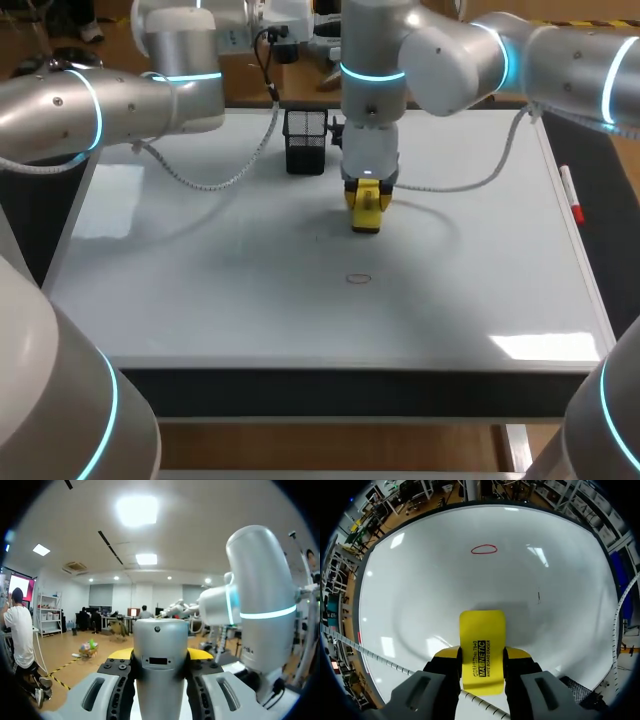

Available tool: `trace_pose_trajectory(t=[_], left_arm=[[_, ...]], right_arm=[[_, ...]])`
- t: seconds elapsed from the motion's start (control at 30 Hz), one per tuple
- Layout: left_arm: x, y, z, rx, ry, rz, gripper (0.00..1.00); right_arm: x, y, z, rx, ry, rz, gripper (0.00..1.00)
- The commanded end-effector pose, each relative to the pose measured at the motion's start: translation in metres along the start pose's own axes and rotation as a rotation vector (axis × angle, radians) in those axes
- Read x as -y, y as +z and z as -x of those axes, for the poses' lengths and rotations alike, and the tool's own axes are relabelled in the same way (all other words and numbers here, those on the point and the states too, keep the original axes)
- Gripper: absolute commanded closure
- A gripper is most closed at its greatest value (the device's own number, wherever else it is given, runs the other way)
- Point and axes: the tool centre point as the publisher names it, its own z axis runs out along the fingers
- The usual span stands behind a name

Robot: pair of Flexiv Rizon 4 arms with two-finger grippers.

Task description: Pick up the inspection probe, press it on each red-marked spot on the whiteboard one by one, put down the probe, pick up the eraser, and wipe off all the red marks.

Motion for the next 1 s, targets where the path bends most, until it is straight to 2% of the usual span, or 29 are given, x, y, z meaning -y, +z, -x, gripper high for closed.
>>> trace_pose_trajectory(t=[0.03, 0.37, 0.6, 0.8, 1.0], left_arm=[[0.002, 0.000, 0.001, -0.002, -0.002, 0.003, 1.00], [0.002, 0.000, 0.001, -0.002, -0.002, 0.003, 1.00], [0.002, 0.000, 0.001, -0.002, -0.002, 0.003, 1.00], [0.002, 0.000, 0.001, -0.002, -0.002, 0.003, 1.00], [0.002, 0.000, 0.001, -0.002, -0.002, 0.003, 1.00]], right_arm=[[0.001, 0.002, -0.011, 0.004, 0.010, 0.000, 1.00], [0.002, 0.005, -0.035, 0.007, 0.069, 0.010, 1.00], [0.000, 0.004, -0.044, 0.006, 0.094, 0.010, 1.00], [-0.005, -0.010, -0.058, 0.019, 0.133, -0.017, 1.00], [-0.012, -0.025, -0.084, 0.025, 0.201, -0.032, 1.00]])
